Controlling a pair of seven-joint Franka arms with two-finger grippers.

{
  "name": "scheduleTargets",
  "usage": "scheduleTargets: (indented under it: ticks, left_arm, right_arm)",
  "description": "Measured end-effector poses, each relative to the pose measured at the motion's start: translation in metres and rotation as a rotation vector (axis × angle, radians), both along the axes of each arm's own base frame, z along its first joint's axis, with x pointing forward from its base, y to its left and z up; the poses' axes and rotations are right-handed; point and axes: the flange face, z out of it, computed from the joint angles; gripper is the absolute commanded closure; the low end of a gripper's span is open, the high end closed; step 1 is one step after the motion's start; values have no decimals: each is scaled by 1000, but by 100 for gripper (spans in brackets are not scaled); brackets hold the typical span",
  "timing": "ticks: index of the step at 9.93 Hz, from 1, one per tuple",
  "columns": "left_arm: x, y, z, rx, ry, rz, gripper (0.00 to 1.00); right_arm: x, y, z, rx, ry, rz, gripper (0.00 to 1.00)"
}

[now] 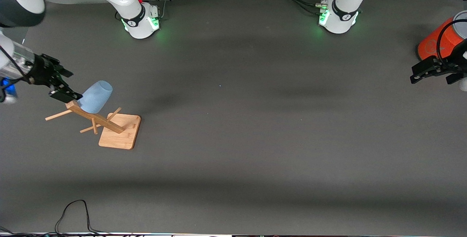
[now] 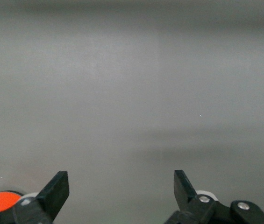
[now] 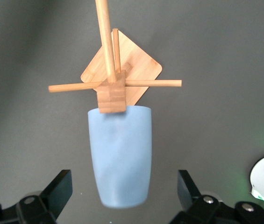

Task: Rotate and upright cup with both arms
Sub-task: 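Reach the right gripper to the blue cup on the wooden stand, then grasp the blue cup with the right gripper and pull it off the peg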

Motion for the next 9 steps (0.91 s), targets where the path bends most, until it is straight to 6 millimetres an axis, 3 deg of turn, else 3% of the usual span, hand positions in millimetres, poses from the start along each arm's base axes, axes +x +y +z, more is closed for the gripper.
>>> scheduleTargets:
  ticks: [2, 6, 8, 9]
  left_arm:
    - [0, 0, 0, 0, 1, 0, 0]
    - [0, 0, -1, 0, 2, 0, 0]
    - [0, 0, -1, 0, 2, 0, 0]
    - [0, 0, -1, 0, 2, 1, 0]
  right_arm:
    - [0, 5, -27, 0, -13, 3, 0]
    - [-1, 12, -61, 7, -36, -3, 0]
    - [-2, 13, -67, 9, -32, -5, 38]
    - [-3, 13, -67, 10, -31, -5, 44]
